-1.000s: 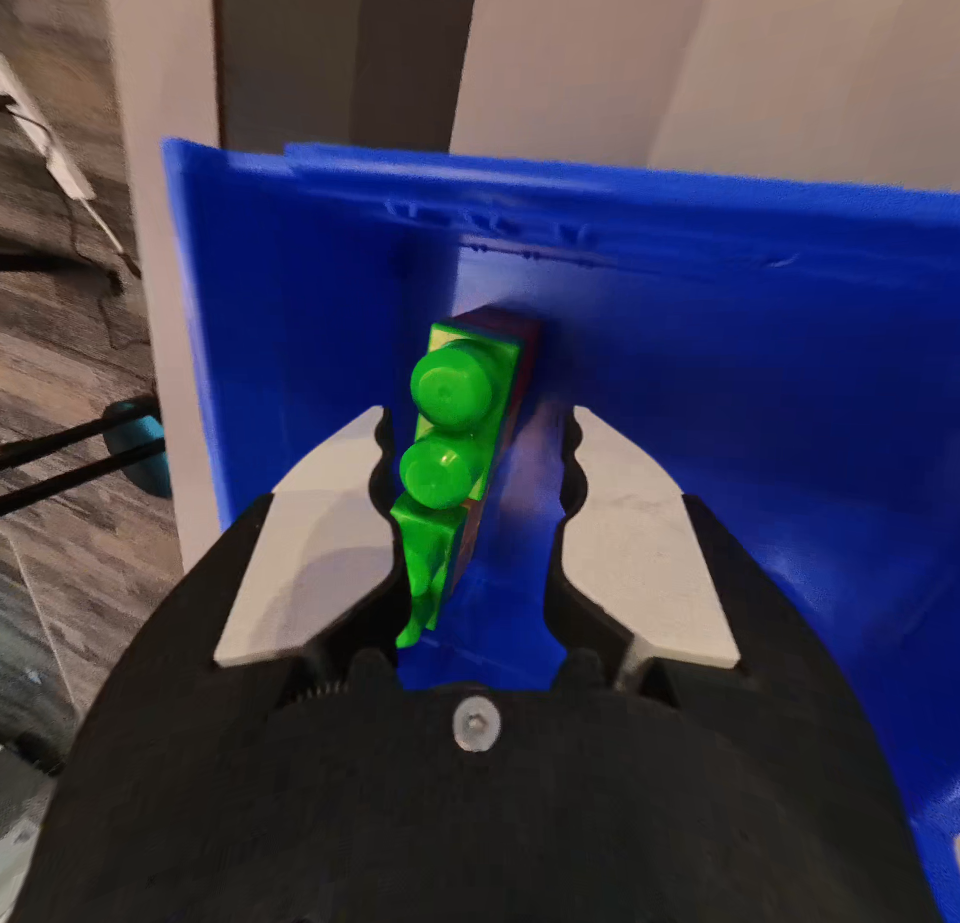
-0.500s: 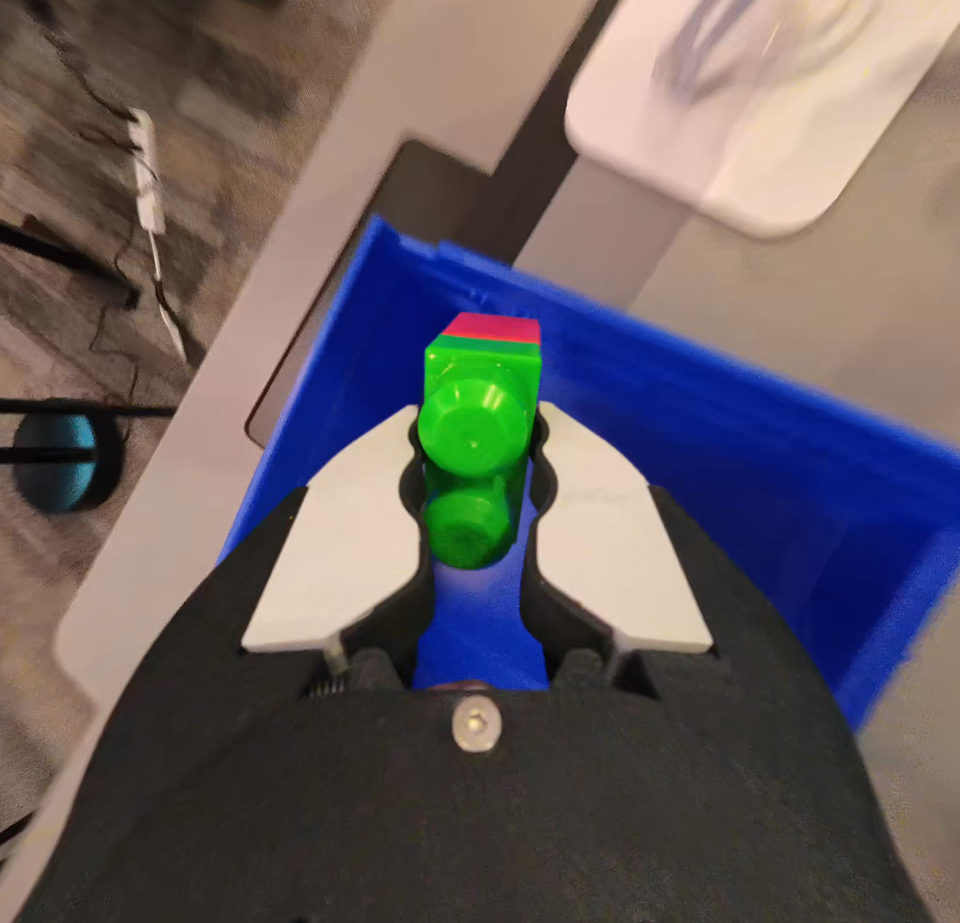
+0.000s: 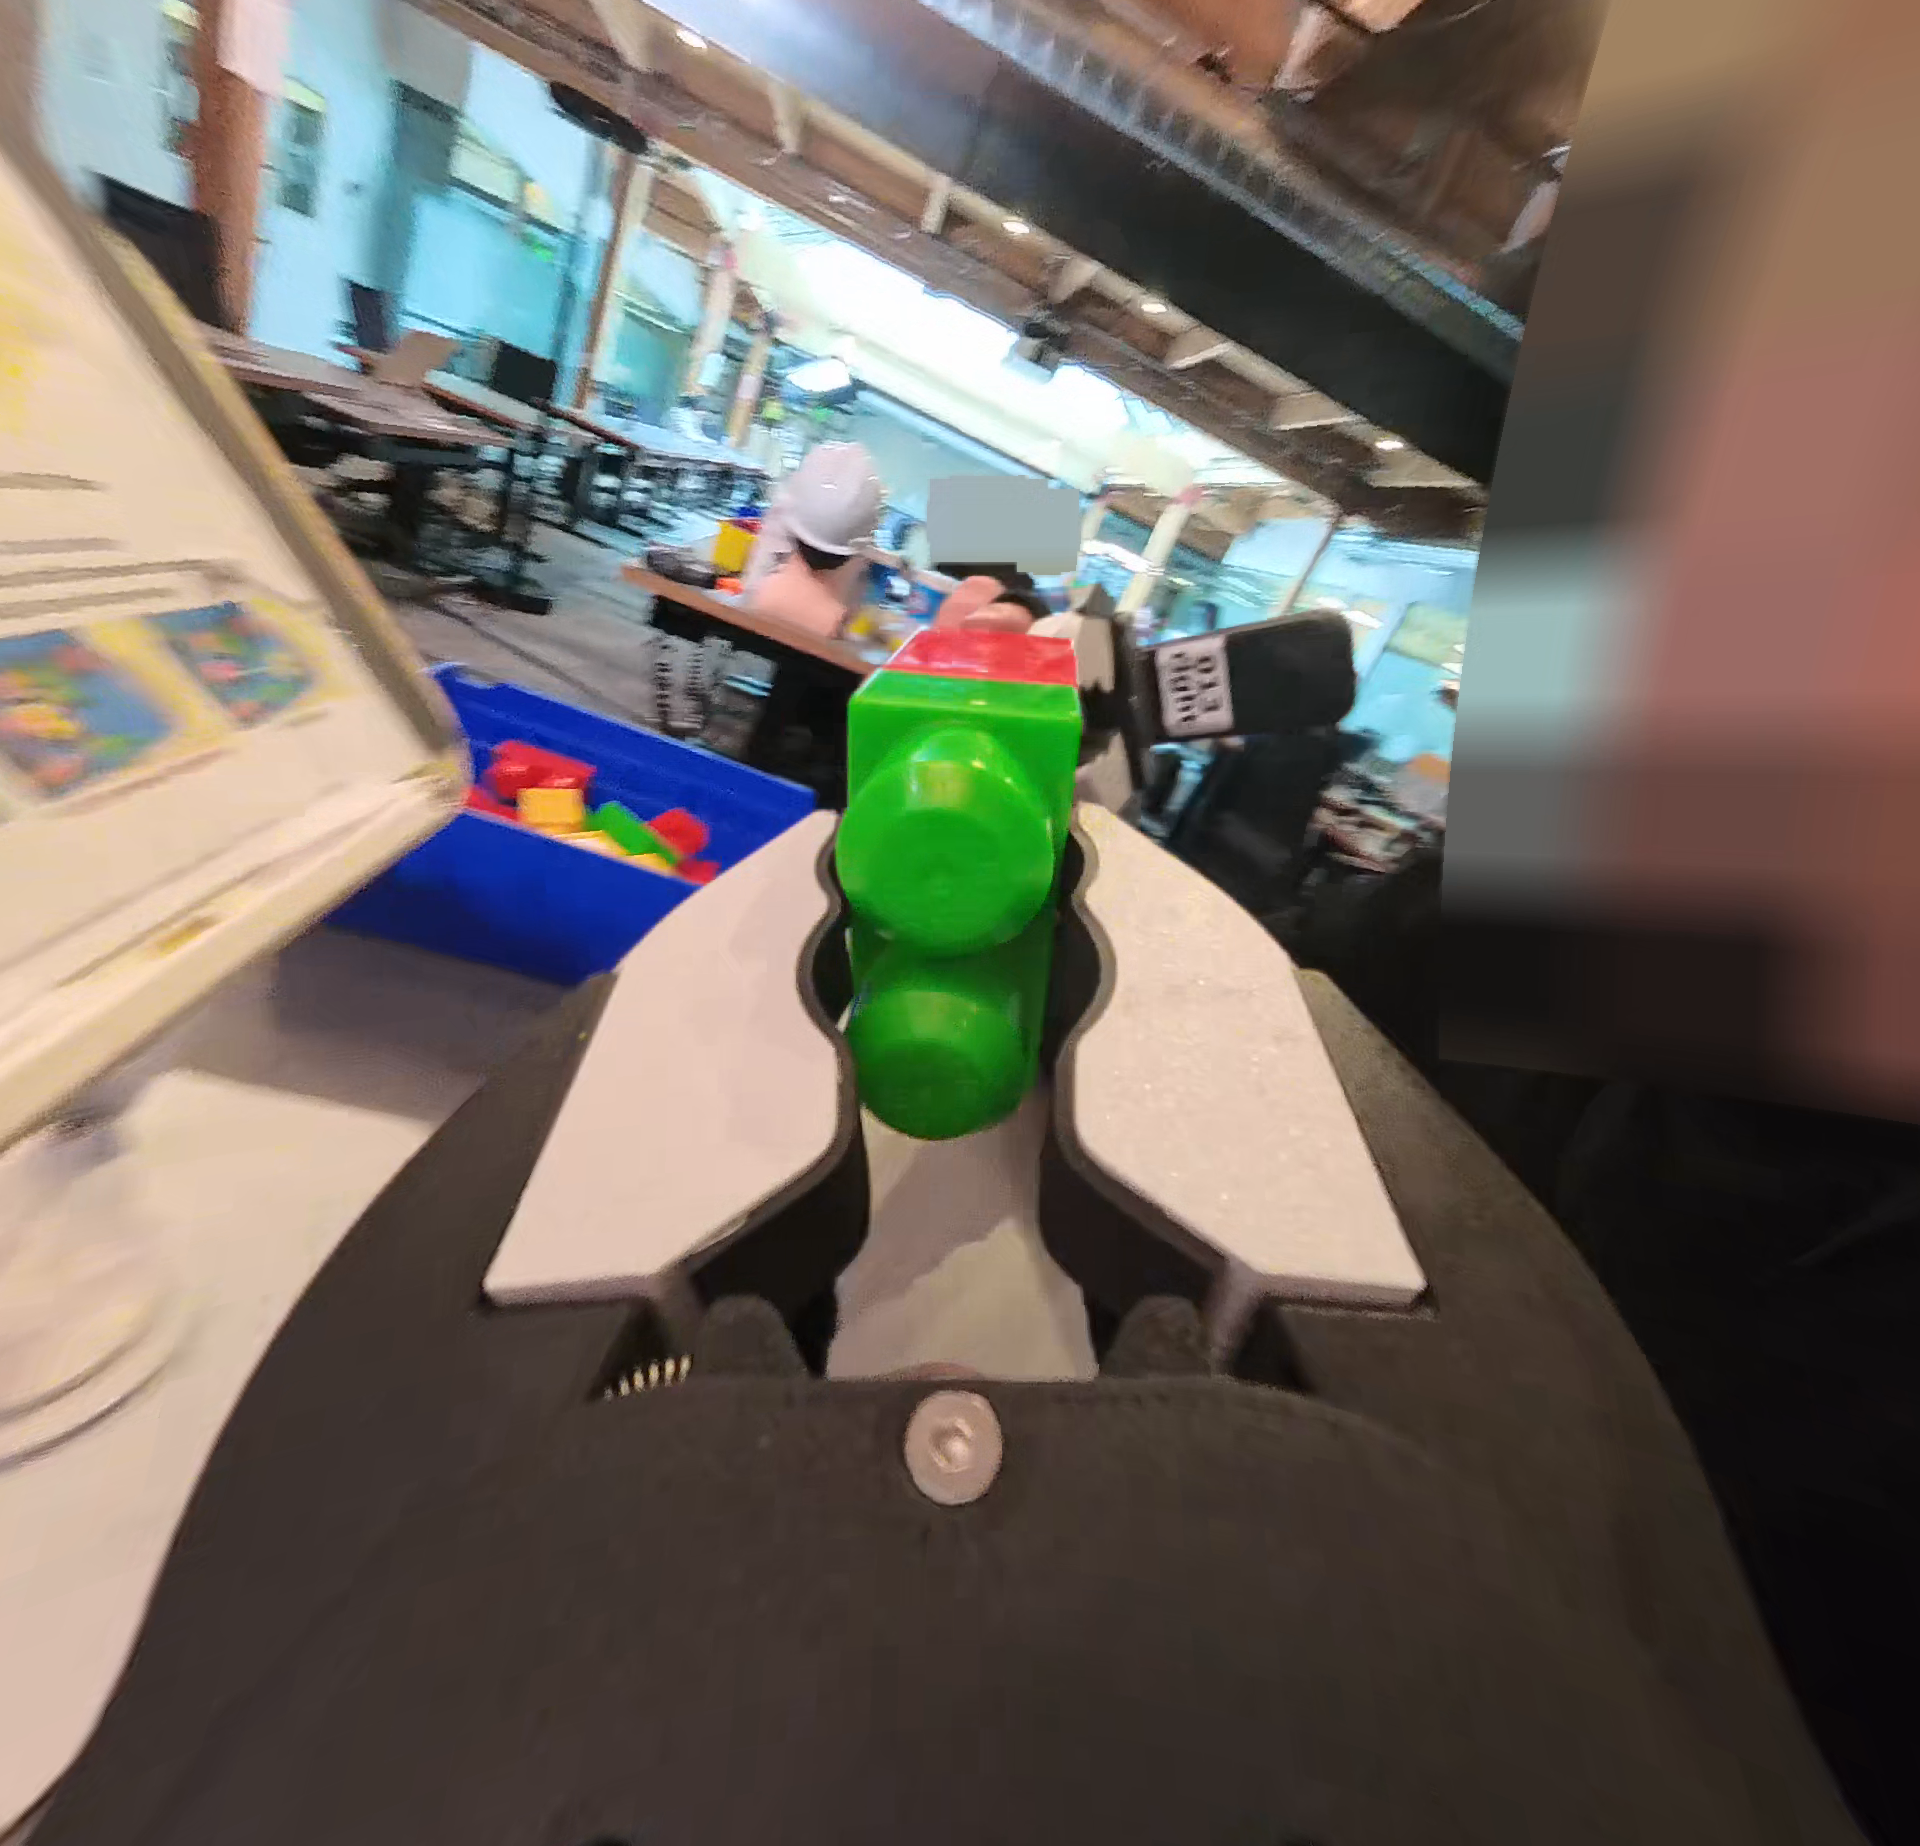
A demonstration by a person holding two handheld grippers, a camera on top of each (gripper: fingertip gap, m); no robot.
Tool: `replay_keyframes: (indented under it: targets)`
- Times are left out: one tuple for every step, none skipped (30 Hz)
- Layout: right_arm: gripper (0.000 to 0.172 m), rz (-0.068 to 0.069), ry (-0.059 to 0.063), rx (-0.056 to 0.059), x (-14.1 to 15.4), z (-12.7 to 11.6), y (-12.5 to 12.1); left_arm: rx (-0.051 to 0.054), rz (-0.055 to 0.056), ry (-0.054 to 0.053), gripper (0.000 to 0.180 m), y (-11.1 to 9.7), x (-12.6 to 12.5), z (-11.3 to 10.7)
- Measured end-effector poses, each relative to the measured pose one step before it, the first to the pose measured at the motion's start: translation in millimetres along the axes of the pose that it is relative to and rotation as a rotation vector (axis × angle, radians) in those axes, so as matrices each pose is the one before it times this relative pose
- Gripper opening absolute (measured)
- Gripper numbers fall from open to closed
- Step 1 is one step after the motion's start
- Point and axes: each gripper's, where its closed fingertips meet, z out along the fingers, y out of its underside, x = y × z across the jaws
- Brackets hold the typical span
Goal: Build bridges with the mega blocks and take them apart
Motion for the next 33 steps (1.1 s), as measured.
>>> replay_keyframes:
  targets:
    - [0.018, -0.0135, 0.0011, 0.0119, -2.32, 0.88, -2.78, -0.0083, -0.0149, 0.0335, 0.037, 2.88, 3.03, 12.5]
    - [0.018, -0.0093, 0.0044, 0.011, -0.63, -0.16, -2.01, -0.019, -0.0071, 0.0119, 0.037, 3.57, 0.0, 10.93]
    - [0.019, -0.0039, 0.0081, 0.0086, 0.98, -1.0, -1.24, -0.0178, -0.0054, 0.0163, 0.037, 3.45, -0.11, 9.74]
    - [0.019, -0.0016, 0.0026, 0.0096, 1.15, -1.51, -0.92, -0.0001, -0.0103, 0.0244, 0.037, 1.18, 0.53, 7.9]
    - [0.019, 0.0022, -0.0055, 0.0057, 0.62, -1.39, 0.02, 0.0114, -0.0137, 0.0241, 0.037, -0.4, 0.08, 6.29]
    - [0.019, 0.0006, -0.0018, -0.0042, 1.07, -1.15, 1.66, -0.0035, -0.0174, 0.0266, 0.037, 1.45, 0.62, 5.67]
    - [0.019, -0.0079, -0.0023, -0.007, 0.29, -0.81, 2.38, -0.0013, -0.0088, 0.0148, 0.037, 0.85, -0.03, 4.47]
    - [0.019, -0.0072, -0.0064, -0.0075, -0.68, -0.27, 2.42, -0.0008, -0.0031, 0.0129, 0.037, 0.46, 0.83, 3.59]
    - [0.019, -0.0051, -0.002, -0.0035, -0.39, -0.1, 1.52, -0.0103, -0.0035, 0.0109, 0.037, 1.81, 0.91, 3.67]
    - [0.019, -0.0063, -0.0083, 0.0, -1.69, 0.19, 0.55, -0.0105, -0.0011, 0.0021, 0.037, 2.02, 0.13, 3.36]
    - [0.019, -0.0089, -0.0119, -0.0034, -2.74, 0.74, 0.5, 0.004, -0.0035, 0.0062, 0.037, 0.49, 0.83, 3.0]
    - [0.019, -0.0114, 0.0005, -0.0042, -1.27, 1.01, 0.01, -0.01, -0.0093, 0.0069, 0.037, 2.79, 0.39, 3.22]
    - [0.018, -0.0086, -0.0035, -0.0006, -1.84, 1.13, -0.62, -0.0188, -0.0047, 0.0006, 0.037, 4.16, -0.51, 3.26]
    - [0.014, -0.0088, -0.0108, 0.001, -3.21, 1.15, -0.78, -0.002, -0.0064, 0.008, 0.037, 2.05, 0.41, 2.71]
    - [0.008, -0.0139, 0.0025, 0.0015, -1.66, 0.86, -0.82, 0.0029, -0.0139, 0.0198, 0.036, 1.4, 1.61, 2.33]
    - [0.007, -0.0131, 0.0047, 0.0064, -0.84, -0.19, -1.56, 0.0085, -0.0133, 0.0173, 0.036, 0.05, 1.24, 0.71]
    - [0.005, -0.0009, -0.0125, -0.014, -1.52, 0.14, 0.72, 0.0027, -0.0075, 0.0025, 0.037, 0.07, -0.62, -0.51]
    - [0.003, -0.0196, 0.001, -0.0176, -0.46, -0.15, 0.74, -0.0088, -0.0064, 0.0066, 0.036, 1.54, 0.15, -0.18]
    - [0.003, -0.0378, 0.0065, -0.0071, -1.14, -0.48, -1.27, -0.0074, 0.0028, 0.0116, 0.036, 1.42, 1.49, 0.02]
    - [0.003, -0.0192, -0.0002, -0.0113, -1.09, -0.21, -0.79, -0.0083, 0.0193, -0.0007, 0.036, 1.01, 1.06, -0.32]
    - [0.003, -0.0087, -0.002, -0.0036, -0.49, -0.55, -1.43, -0.0116, 0.0145, -0.0002, 0.037, 0.89, 1.74, 0.22]
    - [0.003, -0.0067, -0.0018, 0.0026, -0.04, -0.95, -2.04, -0.0132, 0.0128, 0.0007, 0.036, 0.7, 2.46, 0.55]
    - [0.003, -0.0073, -0.0039, 0.0038, -0.33, -1.19, -2.32, -0.0189, 0.0182, -0.0026, 0.036, 1.21, 2.66, 0.74]
    - [0.003, -0.0124, -0.0018, 0.0009, -0.2, -1.27, -2.19, -0.0157, 0.0156, -0.0067, 0.036, 0.95, 2.66, 0.92]
    - [0.003, -0.0121, 0.0019, 0.0041, 0.11, -1.62, -2.92, -0.0109, 0.0129, -0.0042, 0.036, 0.34, 3.43, 1.13]
    - [0.003, -0.0127, 0.003, 0.0037, 0.32, -1.59, -3.18, -0.0113, 0.0177, -0.0072, 0.036, 0.22, 3.11, 0.82]
    - [0.003, -0.0147, 0.0022, -0.0029, 0.43, -1.91, -2.32, -0.0091, 0.0193, -0.0142, 0.036, -0.29, 1.57, -1.02]
    - [0.003, -0.0097, 0.0121, -0.0048, 3.49, -4.48, -1.13, 0.0258, 0.0112, -0.0249, 0.037, -5.67, -1.68, -8.12]
    - [0.003, 0.014, 0.0454, 0.0105, 13.95, -12.17, -0.96, 0.0903, -0.02, -0.0324, 0.037, -16.91, -5.84, -23.12]
    - [0.003, 0.0312, 0.0487, 0.02, 20.22, -18.01, -1.19, 0.0871, 0.0003, -0.0452, 0.037, -19.41, -6.25, -28.03]
    - [0.003, 0.0125, 0.0428, 0.0046, 18.33, -16.45, -0.44, -0.0007, 0.055, -0.0705, 0.037, -8.06, -5.63, -18.89]
    - [0.003, -0.0126, 0.0357, -0.0103, 12.23, -10.64, 1.39, -0.0217, 0.0405, -0.0539, 0.037, -1.9, -3.15, -8.95]
    - [0.003, -0.0035, 0.0142, -0.0143, 6.09, -5.0, 3.03, 0.0098, 0.0052, -0.0062, 0.037, -3.89, 2.32, -3.22]
